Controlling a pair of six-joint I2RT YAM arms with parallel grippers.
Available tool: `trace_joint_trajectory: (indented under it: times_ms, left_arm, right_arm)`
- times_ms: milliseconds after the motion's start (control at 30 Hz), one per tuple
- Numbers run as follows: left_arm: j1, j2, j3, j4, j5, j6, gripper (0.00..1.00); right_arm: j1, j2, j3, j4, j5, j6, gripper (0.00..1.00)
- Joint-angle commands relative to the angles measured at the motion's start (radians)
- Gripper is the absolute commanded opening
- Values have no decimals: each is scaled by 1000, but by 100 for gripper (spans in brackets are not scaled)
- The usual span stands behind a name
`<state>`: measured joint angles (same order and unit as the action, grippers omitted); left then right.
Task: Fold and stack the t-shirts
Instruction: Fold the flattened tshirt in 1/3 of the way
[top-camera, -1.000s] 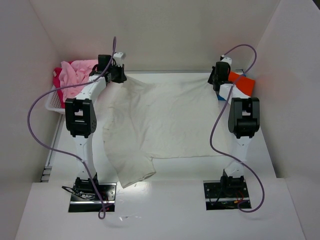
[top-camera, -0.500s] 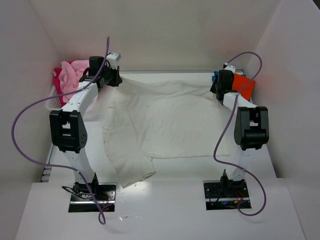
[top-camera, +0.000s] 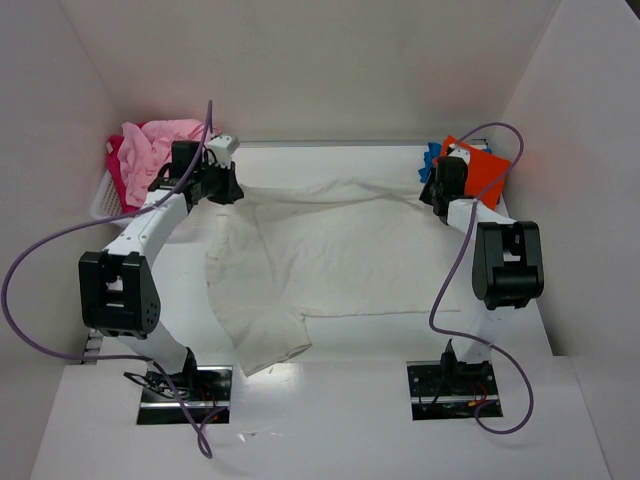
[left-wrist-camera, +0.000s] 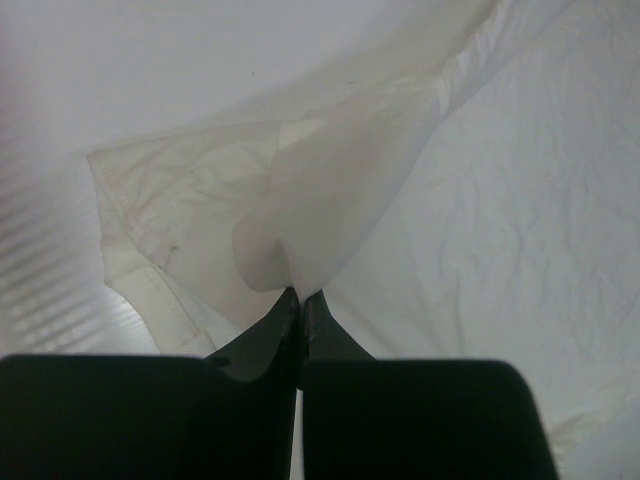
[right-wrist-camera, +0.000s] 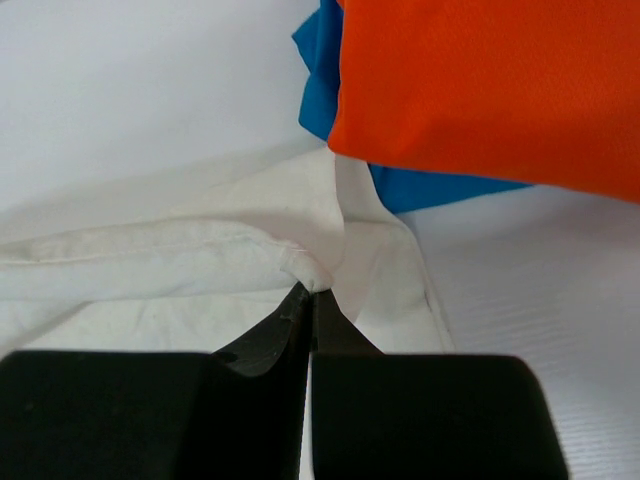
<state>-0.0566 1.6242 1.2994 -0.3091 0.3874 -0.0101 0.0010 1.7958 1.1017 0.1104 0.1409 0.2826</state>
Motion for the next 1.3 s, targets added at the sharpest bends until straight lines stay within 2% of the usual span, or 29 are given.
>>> trace_joint_trajectory:
  times_ms: [0, 200, 400, 667, 933, 1267]
  left_arm:
    - [-25, -94, -70, -17, 35, -49, 0]
    - [-89, -147, -146, -80, 67, -91, 0]
    - [-158, -172, -198, -96, 18, -191, 0]
    - [-158, -251, -284, -189, 41, -240, 0]
    - [-158, -236, -305, -291, 69, -279, 0]
    - [-158, -194, -308, -309, 26, -284, 0]
  right_arm:
    - [-9, -79, -34, 46, 6, 24, 0]
    - [-9, -74, -29, 28, 39, 15, 0]
    - [-9, -50, -2, 28, 39, 15, 0]
    - [-9, -41, 27, -1, 48, 15, 0]
    - [-9, -72, -25, -20, 41, 52, 0]
    - [-9, -176, -113, -116, 78, 133, 0]
